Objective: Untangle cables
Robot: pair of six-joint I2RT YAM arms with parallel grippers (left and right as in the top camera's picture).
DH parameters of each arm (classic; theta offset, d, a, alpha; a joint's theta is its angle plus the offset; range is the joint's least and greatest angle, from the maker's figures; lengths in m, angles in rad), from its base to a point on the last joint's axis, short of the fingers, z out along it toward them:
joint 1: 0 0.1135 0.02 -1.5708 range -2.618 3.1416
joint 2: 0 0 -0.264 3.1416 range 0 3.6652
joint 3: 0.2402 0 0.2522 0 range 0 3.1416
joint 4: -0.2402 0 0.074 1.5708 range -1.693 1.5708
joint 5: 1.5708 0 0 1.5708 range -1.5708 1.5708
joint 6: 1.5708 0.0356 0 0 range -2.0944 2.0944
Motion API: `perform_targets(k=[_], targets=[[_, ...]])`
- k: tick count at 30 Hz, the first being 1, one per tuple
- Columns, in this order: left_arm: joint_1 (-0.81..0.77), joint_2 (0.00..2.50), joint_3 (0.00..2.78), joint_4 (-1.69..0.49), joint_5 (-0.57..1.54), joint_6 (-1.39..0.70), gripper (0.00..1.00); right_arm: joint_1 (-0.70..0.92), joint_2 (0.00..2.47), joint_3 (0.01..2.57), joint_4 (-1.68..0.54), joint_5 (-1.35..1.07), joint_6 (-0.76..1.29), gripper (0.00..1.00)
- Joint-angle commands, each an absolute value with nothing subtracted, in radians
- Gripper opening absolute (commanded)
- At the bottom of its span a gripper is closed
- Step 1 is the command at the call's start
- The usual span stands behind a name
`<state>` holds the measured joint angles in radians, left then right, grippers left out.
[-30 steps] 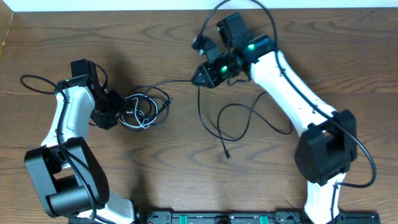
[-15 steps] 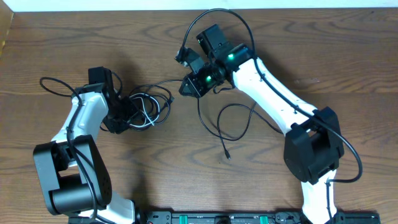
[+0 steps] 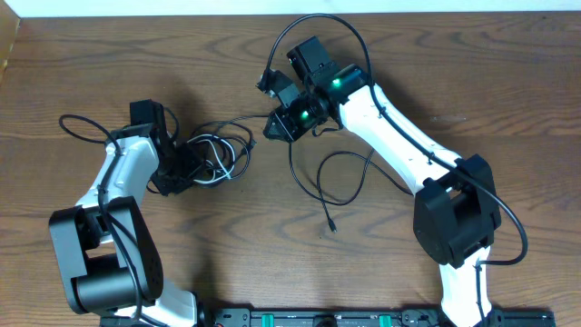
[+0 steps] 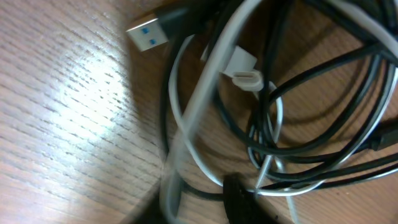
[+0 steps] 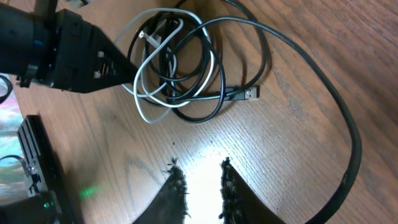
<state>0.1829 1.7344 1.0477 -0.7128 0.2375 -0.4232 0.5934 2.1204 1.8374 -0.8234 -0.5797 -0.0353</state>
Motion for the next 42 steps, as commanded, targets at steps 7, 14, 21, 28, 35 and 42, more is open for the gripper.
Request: perform_targets(k=[7,14,21,28,35,42], targets=[[0.178,1.725,1.106,-0.689,0.578,-0.389,0.07,0.589,2.127,1.851,-0.854,-0.481,0.004,0.28],[0.126,1.711,1.152,-0.664,0.907,-0.401,0.07,0.529,2.127,1.851,-0.88,-0.484,0.015,0.32],[0.049,1.711,1.185,-0.662,0.965,-0.436,0.07,0.421,2.127,1.851,-0.934,-0.608,0.036,0.52],[-0.036,1.711,1.189,-0.462,1.125,-0.548,0.08,0.358,2.127,1.851,-0.958,-0.688,0.036,0.53],[-0.07,1.71,1.189,-0.239,1.27,-0.661,0.07,0.356,2.128,1.851,-0.953,-0.604,0.046,0.58],[-0.07,1.71,1.189,0.035,1.409,-0.873,0.07,0.362,2.151,1.851,-0.935,-0.597,0.075,0.6]])
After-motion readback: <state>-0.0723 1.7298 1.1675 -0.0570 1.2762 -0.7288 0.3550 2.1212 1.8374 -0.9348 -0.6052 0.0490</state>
